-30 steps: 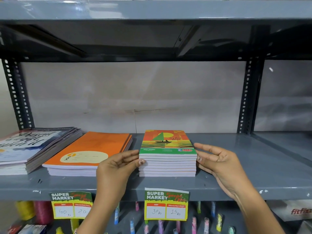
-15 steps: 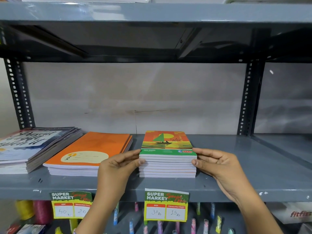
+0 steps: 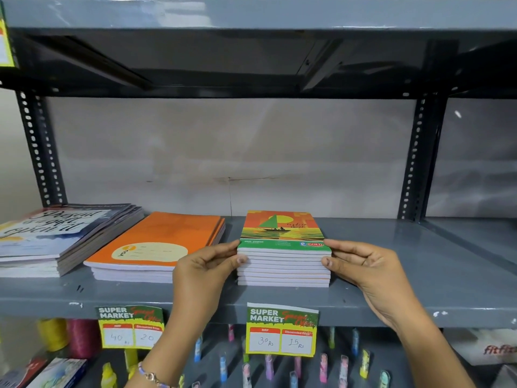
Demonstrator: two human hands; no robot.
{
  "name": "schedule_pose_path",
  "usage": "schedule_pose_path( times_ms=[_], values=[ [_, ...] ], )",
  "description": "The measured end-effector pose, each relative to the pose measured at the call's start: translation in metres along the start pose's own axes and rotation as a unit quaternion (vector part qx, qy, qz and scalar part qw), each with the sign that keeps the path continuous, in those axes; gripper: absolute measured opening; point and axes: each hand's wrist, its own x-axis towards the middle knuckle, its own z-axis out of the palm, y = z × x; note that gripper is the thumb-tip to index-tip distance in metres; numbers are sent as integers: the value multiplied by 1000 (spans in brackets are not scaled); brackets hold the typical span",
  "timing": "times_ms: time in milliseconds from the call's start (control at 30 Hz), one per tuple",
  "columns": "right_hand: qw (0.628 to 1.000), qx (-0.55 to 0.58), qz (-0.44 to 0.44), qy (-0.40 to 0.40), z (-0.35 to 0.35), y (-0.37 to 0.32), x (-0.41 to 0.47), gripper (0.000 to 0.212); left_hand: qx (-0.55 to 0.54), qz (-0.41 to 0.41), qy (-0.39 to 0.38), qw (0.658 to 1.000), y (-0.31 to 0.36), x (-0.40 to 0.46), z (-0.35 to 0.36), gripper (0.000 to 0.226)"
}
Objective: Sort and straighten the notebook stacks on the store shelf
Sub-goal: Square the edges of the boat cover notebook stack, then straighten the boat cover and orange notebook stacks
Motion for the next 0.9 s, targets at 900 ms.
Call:
schedule_pose_path(
  times_ms=[900],
  values=[
    [845,-517,-88,104,104,-21,-26,20,132,56,-27,989,62,16,-90,18]
  ],
)
